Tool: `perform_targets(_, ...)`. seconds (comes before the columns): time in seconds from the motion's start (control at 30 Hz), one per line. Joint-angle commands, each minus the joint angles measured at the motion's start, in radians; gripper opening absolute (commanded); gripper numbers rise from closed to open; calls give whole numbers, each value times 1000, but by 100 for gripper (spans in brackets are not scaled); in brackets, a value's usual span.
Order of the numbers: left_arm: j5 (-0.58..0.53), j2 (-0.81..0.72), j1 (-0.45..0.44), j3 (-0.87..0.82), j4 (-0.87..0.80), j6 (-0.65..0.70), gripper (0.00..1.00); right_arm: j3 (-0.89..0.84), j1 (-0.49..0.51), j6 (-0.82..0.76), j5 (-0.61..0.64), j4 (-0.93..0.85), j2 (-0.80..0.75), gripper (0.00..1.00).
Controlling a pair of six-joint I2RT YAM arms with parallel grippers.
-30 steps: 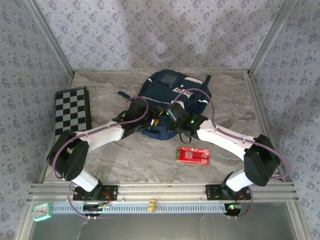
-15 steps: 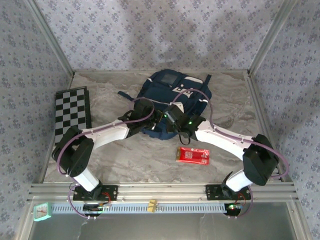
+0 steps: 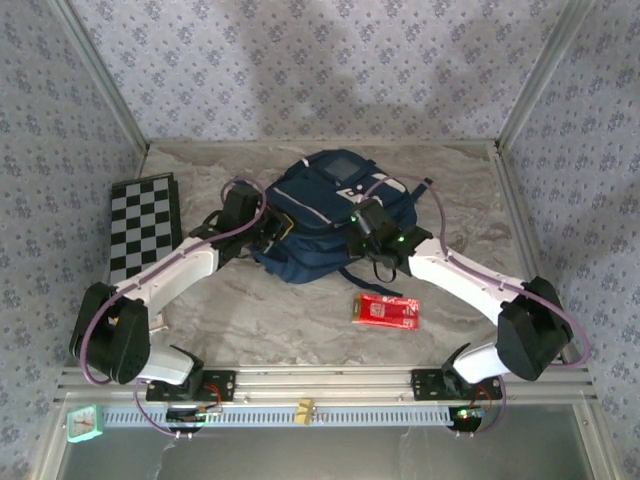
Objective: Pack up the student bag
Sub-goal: Zip the student bag at the top-center of the table.
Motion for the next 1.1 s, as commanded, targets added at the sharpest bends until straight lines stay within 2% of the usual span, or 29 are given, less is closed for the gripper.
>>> perform_targets(0.0, -142, -30, 157, -12, -106, 137, 0, -27, -113, -29, 137, -147, -5, 0)
perform_targets(0.17, -76, 7, 233, 4, -108, 195, 0, 9, -193, -44, 127, -129, 55, 0)
perform_targets(0.33, -45, 23, 242, 18, -105, 228, 0, 45, -168, -68, 68, -119, 45, 2)
perform_targets(0.4, -19, 27, 242, 27, -105, 246, 0, 31, -158, -66, 18, -94, 14, 15)
perform_targets(0.47, 0, 15, 241, 28, -118, 265, 13, 29, -159, -55, -36, -92, -12, 28)
perform_targets(0.53, -8, -29, 240, -4, -113, 256, 25, 26, -157, -36, -62, -101, -36, 37)
perform_targets(0.63, -30, -104, 228, -57, -103, 250, 36, 23, -172, 4, -153, -84, -53, 48)
perform_targets(0.73, -94, -138, 172, -52, -167, 266, 39, 56, -192, 50, -280, -66, -17, 58)
perform_targets(0.83, -145, -139, 96, -34, -201, 265, 47, 127, -190, 97, -361, -60, 54, 63)
perform_targets(1.07, -344, -125, -109, 26, -238, 250, 65, 351, -162, 117, -337, -125, 220, 65)
